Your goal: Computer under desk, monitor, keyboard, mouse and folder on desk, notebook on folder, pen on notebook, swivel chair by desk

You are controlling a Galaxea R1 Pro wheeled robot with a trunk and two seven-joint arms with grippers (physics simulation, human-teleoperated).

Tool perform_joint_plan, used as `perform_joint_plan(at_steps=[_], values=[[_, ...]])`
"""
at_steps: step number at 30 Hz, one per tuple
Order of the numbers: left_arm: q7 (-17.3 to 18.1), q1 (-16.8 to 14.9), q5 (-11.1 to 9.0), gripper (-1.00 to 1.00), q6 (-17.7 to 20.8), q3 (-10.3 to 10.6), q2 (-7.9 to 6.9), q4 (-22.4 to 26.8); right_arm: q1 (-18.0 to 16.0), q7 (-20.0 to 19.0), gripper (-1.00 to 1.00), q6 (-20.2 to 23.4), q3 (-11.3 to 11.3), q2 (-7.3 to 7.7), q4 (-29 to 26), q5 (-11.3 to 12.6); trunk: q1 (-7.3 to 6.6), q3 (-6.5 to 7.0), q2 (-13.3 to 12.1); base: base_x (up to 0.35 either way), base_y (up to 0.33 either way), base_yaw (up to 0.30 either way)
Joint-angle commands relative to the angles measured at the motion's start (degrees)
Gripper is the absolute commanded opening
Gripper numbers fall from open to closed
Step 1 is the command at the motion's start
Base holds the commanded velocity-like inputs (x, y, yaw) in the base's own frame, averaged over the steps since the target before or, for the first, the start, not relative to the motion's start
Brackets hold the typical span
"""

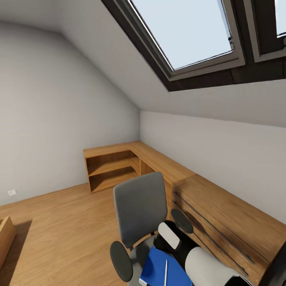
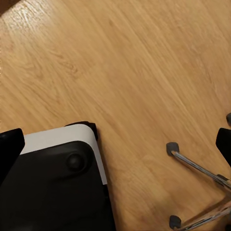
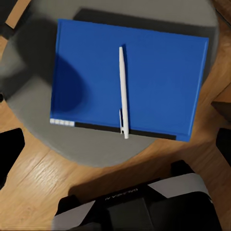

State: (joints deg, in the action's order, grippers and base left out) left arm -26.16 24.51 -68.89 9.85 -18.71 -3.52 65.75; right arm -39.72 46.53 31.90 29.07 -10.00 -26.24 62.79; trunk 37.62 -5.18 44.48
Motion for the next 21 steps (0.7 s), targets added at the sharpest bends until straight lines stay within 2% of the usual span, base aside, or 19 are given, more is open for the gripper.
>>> perform_joint_plan(at_steps=[1,8,21], values=[[-0.3,0.0,-0.3,1.00,0.2,0.0,0.00,0.0,-0.1,-0.1,1.00,0.6,0.2,0.00,0.2,0.1,0.25,-0.27,0.5,0.000,0.000,0.004],[-0.3,0.0,-0.3,1.00,0.3,0.0,0.00,-0.6,0.2,-1.6,1.00,1.5,0.5,0.00,2.3,0.0,1.78,-1.53,3.3,0.000,0.000,0.001],[-0.3,-0.1,-0.3,1.00,0.3,0.0,0.00,-0.8,0.7,-1.9,1.00,1.4,0.6,0.00,2.7,-0.2,4.64,-3.86,8.5,0.000,0.000,0.000]])
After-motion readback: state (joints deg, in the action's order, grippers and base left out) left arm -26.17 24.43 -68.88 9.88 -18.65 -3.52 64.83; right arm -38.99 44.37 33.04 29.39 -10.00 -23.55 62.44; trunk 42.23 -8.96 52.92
